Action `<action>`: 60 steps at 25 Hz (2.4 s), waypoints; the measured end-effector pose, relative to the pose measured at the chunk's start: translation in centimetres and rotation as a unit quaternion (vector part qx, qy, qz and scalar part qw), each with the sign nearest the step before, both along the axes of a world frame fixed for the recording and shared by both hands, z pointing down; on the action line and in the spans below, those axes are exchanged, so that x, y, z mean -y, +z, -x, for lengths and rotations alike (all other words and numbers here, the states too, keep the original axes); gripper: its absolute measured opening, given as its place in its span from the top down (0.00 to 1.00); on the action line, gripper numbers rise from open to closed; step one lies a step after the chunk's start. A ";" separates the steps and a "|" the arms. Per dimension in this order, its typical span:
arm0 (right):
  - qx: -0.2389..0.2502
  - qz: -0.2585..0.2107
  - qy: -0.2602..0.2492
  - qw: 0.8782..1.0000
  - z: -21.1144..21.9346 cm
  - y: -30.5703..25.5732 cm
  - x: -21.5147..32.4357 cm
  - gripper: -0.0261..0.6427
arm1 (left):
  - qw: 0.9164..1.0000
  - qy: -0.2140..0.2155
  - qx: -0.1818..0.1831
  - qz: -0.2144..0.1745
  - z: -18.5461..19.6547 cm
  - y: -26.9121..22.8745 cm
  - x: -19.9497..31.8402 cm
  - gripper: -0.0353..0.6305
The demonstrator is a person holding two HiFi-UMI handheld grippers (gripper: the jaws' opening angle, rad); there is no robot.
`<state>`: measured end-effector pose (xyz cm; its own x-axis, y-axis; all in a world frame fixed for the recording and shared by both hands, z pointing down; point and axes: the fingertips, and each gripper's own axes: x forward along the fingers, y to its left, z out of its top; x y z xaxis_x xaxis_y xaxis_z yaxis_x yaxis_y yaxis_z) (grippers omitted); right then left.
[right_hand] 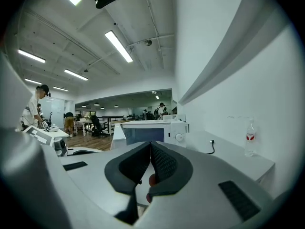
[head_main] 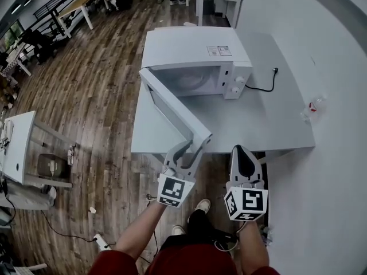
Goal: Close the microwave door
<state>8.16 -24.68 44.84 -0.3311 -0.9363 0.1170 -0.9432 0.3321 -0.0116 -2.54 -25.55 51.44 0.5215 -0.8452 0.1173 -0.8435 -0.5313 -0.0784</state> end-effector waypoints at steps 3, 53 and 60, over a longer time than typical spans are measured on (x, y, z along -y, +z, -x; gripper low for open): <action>0.000 -0.001 0.006 1.000 -0.9 0.2 1.3 0.92 | 1.000 -0.009 -0.005 -0.003 -0.9 0.1 1.1 0.73; 0.012 0.024 0.070 0.997 -10.8 2.3 18.9 0.92 | 0.996 -0.071 -0.025 -0.036 -8.6 -0.7 19.2 0.88; 0.009 0.032 0.079 0.996 -10.8 2.9 20.6 0.92 | 0.996 -0.062 -0.040 -0.041 -9.3 -0.9 21.4 0.89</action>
